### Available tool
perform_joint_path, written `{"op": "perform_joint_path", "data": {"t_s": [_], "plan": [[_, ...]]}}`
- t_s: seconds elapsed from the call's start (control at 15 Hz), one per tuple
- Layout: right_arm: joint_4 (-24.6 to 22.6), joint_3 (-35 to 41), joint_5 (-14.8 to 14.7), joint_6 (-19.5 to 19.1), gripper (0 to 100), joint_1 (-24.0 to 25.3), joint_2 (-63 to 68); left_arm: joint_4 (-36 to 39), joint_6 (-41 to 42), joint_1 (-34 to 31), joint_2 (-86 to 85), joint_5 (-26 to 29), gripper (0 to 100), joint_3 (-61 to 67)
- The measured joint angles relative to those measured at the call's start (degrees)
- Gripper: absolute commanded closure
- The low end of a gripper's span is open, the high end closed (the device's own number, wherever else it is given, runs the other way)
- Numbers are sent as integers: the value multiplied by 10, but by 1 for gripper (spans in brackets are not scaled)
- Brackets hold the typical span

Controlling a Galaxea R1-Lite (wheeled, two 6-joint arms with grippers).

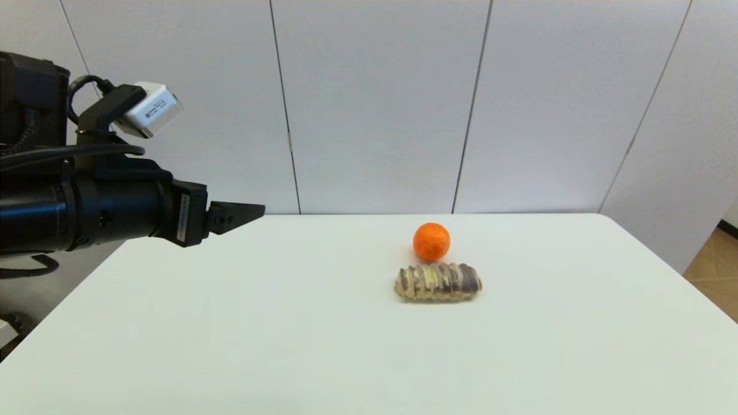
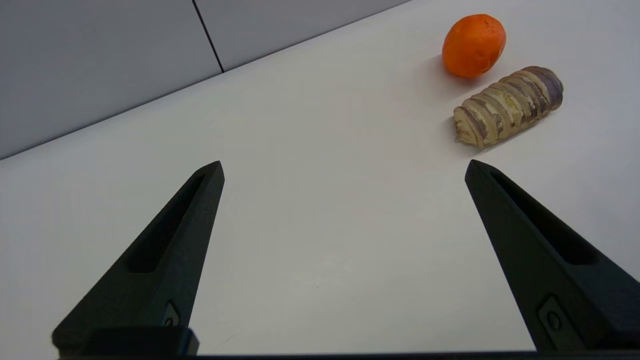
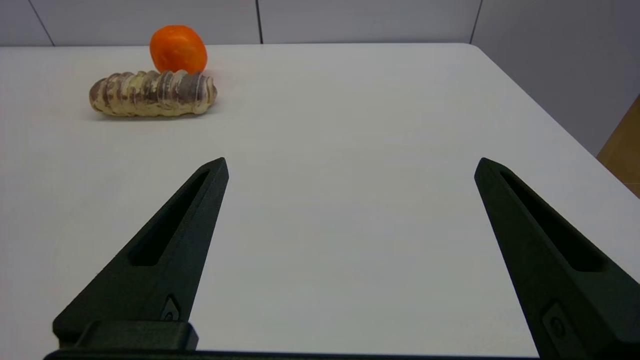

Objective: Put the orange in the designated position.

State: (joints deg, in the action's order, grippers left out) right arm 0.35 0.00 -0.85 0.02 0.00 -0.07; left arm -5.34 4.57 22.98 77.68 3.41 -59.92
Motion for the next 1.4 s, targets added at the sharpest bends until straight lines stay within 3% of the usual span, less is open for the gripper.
{"op": "perform_joint_path", "data": {"t_s": [1.4], "plan": [[0,0,0,0,0,0,0,1,8,-72,-119,1,0,61]]}}
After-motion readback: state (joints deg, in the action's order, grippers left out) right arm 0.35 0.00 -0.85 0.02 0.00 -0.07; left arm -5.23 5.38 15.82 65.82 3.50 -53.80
